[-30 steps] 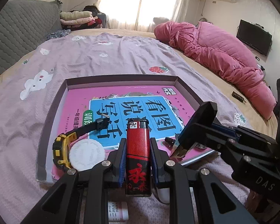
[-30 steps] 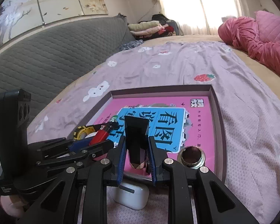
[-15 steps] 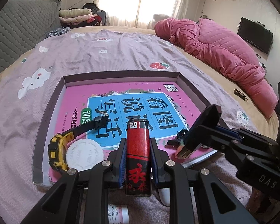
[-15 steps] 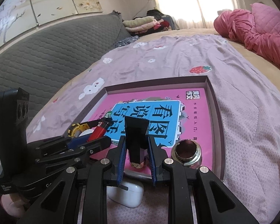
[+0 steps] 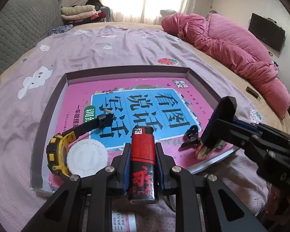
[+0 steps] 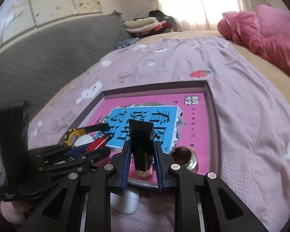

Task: Organize rigid objects
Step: 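Lift the red lighter with the left gripper while the right gripper carries the black-and-gold case over the tray, then lower the red lighter beside the watch while the right gripper lowers the black-and-gold case beside it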

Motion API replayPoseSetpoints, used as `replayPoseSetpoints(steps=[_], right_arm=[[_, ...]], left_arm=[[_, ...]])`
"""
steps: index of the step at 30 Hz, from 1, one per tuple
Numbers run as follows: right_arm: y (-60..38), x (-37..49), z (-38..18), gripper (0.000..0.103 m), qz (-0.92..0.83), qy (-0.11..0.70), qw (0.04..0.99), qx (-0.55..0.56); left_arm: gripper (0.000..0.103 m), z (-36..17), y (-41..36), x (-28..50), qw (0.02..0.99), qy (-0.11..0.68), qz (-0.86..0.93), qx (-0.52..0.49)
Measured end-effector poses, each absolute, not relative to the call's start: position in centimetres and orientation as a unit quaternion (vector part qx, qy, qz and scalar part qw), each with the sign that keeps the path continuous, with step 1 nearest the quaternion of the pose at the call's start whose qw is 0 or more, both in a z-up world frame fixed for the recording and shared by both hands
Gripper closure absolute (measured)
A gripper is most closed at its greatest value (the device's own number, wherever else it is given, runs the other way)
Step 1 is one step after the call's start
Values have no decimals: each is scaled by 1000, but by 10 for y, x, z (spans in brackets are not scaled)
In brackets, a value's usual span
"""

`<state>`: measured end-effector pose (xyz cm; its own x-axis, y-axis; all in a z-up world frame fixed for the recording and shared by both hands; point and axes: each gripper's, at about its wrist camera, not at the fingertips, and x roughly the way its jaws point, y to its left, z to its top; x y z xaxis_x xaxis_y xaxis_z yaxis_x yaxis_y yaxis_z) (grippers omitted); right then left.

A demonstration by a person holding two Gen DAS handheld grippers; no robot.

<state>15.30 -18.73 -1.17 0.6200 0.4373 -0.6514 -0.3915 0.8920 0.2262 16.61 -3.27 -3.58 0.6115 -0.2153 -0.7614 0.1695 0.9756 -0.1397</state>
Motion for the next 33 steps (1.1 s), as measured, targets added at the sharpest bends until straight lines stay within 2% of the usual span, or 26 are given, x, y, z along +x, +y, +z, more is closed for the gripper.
replayPoseSetpoints(steps=[10,21,33], right_arm=[[-156,161,-26,80,232,386,892,-26],[-156,160,-30,79,242,390,888,-23],[-164,159,-28,78,235,387,892,-8]], left_arm=[[80,-42,-24,173,892,439,-99,-40],[80,-45,-27,181,891,441,-103,-38],[80,-45,-38,179,896,434,-96,12]])
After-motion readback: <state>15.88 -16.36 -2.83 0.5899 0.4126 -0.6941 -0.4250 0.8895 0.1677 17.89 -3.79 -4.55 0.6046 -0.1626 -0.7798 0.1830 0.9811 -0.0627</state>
